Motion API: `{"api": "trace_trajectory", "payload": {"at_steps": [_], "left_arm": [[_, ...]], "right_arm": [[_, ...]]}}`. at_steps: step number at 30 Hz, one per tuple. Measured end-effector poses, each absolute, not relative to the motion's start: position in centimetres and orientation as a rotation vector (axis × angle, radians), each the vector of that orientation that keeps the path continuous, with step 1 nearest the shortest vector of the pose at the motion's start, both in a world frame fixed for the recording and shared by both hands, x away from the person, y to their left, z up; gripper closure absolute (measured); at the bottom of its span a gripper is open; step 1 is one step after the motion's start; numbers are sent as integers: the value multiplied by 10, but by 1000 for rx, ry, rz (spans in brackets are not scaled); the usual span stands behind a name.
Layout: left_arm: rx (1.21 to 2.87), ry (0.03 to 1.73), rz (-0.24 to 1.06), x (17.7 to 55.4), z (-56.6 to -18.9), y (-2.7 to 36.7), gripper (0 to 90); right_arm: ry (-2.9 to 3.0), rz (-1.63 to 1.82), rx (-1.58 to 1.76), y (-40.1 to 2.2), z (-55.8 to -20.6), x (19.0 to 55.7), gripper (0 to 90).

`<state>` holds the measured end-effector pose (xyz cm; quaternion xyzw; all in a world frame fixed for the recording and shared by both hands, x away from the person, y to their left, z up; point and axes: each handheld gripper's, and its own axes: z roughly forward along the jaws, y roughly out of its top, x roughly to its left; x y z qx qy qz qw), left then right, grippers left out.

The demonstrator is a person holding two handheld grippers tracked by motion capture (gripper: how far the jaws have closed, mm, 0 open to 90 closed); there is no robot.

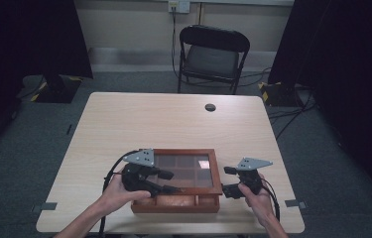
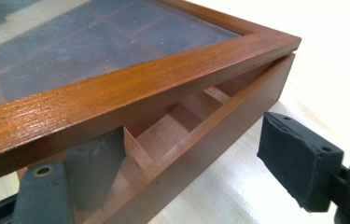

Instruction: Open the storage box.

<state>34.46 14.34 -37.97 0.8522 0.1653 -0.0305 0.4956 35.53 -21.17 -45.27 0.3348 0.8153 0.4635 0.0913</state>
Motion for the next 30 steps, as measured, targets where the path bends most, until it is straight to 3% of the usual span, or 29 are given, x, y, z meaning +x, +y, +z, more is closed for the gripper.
{"api": "trace_trajectory", "payload": {"at_steps": [13, 30], "left_arm": [[2043, 466, -36, 352, -380, 173, 379], [1994, 418, -38, 352, -374, 184, 363]], "right_arm": [[2420, 1390, 969, -207, -445, 361, 227], [2359, 1422, 963, -207, -427, 371, 212]]}}
